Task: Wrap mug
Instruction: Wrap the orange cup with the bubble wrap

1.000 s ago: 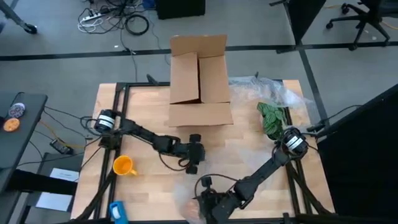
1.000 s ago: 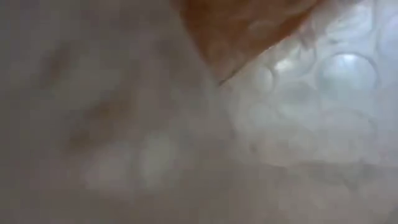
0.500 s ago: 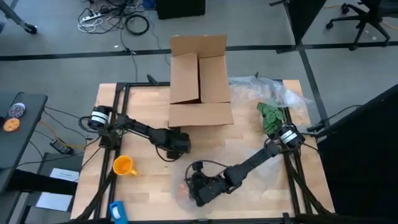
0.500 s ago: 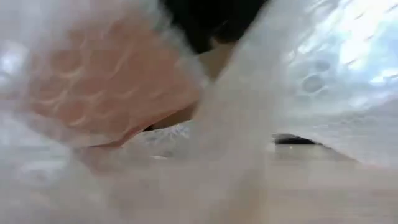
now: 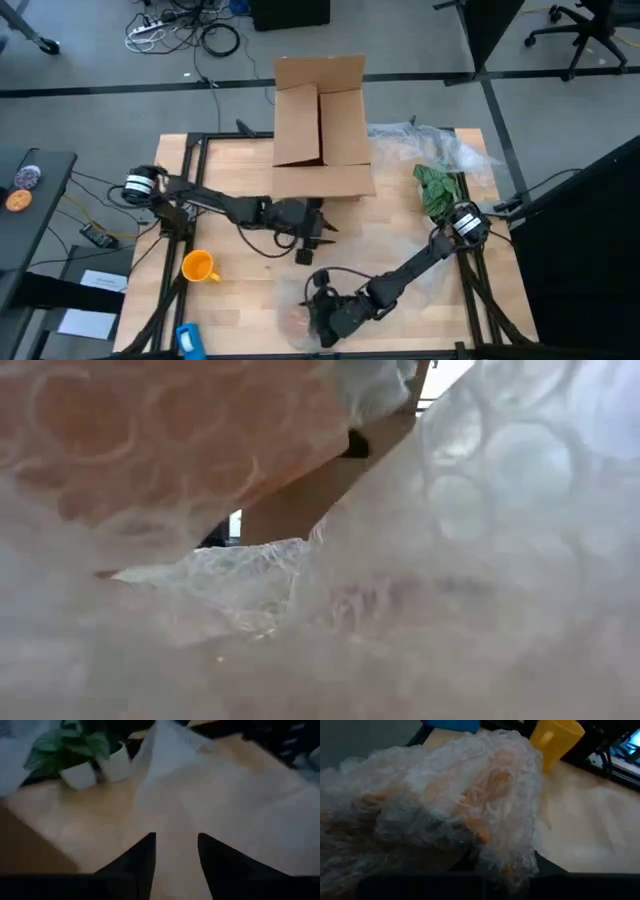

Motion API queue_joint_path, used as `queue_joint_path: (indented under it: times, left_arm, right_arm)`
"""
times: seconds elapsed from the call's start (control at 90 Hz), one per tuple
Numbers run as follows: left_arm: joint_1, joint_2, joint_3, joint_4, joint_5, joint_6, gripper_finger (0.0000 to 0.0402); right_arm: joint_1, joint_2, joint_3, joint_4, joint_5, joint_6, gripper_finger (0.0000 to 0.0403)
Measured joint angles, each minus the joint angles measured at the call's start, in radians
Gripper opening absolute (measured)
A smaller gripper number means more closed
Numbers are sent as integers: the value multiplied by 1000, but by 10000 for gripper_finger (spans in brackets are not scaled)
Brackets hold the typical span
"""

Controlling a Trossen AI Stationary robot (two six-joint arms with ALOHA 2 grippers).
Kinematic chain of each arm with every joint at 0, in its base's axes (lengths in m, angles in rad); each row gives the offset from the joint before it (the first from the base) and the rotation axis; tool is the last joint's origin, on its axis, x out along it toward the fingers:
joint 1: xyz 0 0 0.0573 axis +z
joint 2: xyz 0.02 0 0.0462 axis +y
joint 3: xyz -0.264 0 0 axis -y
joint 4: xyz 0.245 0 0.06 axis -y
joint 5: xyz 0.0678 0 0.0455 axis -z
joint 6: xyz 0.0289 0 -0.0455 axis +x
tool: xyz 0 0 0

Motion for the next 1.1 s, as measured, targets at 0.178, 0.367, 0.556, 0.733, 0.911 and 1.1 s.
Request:
queue_joint_path:
  times: [0.178,0.367,0.556,0.733,0.911,1.1]
  left_arm:
    - [24,236,26,189,211,-38,131]
    - [25,375,75,158,123,-40,131]
    - [47,319,84,-112,-138,21,131]
    - [59,207,79,-404,-313,73,131]
    - [63,122,71,-516,-404,95,131]
    - [62,78,73,-572,-414,65,131]
  right_arm:
    - [-4,1,-1,0,-2,6,0]
    - [-16,1,-1,-1,-20,35,0]
    - [-22,1,-1,-12,-25,72,0]
    - [-41,16,-1,-5,61,82,0]
    - [-62,105,-1,146,123,20,0]
    - [-64,187,1,334,104,-32,0]
